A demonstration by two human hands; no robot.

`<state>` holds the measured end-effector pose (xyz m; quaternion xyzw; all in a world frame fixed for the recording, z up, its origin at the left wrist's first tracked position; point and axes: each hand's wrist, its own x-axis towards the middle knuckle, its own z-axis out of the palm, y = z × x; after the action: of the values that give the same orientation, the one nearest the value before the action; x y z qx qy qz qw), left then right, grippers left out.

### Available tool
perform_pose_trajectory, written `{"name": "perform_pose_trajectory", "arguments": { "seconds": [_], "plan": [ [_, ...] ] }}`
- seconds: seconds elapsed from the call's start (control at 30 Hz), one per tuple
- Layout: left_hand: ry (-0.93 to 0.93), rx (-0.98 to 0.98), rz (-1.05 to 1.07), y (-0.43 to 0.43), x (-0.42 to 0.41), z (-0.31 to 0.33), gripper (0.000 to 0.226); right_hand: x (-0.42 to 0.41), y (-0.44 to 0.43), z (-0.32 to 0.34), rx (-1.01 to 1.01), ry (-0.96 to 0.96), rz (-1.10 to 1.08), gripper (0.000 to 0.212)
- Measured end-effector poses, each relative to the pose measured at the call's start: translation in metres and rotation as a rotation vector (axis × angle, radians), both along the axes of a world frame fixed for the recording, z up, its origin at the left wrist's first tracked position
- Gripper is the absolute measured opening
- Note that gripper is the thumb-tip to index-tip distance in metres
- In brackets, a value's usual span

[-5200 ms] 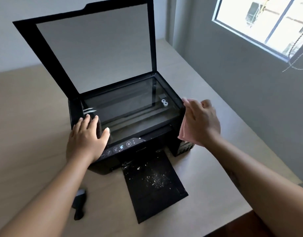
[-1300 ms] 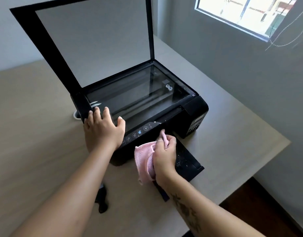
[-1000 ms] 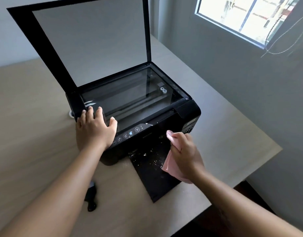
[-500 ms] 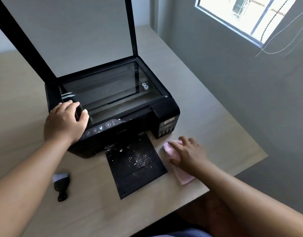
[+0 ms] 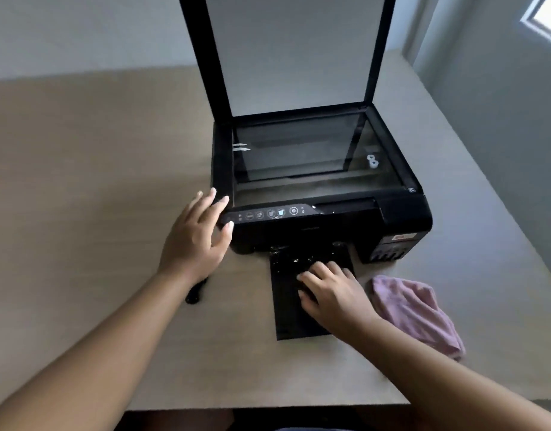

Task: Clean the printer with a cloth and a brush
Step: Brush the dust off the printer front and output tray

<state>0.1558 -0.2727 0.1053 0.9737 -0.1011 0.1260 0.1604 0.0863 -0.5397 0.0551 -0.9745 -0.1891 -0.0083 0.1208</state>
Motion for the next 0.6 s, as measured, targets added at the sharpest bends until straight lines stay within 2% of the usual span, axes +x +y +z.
{"name": "perform_pose_trajectory", "arguments": {
  "seconds": [0.1, 0.17, 0.3, 0.47, 0.6],
  "plan": [
    [0.058, -0.054, 0.132, 0.037, -0.027, -0.009, 0.053, 0.005, 0.057, -0.005, 0.023, 0.016, 0.107, 0.018],
    [0.172, -0.096, 0.25, 0.068, -0.049, -0.027, 0.054, 0.006, 0.093, -0.009, 0.01, 0.061, 0.147, 0.018],
    [0.385, -0.056, 0.382, 0.124, -0.098, -0.07, 0.059, 0.011, 0.16, -0.024, 0.06, 0.177, 0.162, 0.019],
    [0.497, 0.128, 0.329, 0.165, -0.139, -0.11, 0.072, 0.023, 0.217, -0.044, -0.026, 0.301, 0.203, 0.04],
    [0.49, 0.136, 0.292, 0.177, -0.151, -0.127, 0.069, 0.021, 0.236, -0.051, -0.021, 0.336, 0.154, 0.037]
  ]
}}
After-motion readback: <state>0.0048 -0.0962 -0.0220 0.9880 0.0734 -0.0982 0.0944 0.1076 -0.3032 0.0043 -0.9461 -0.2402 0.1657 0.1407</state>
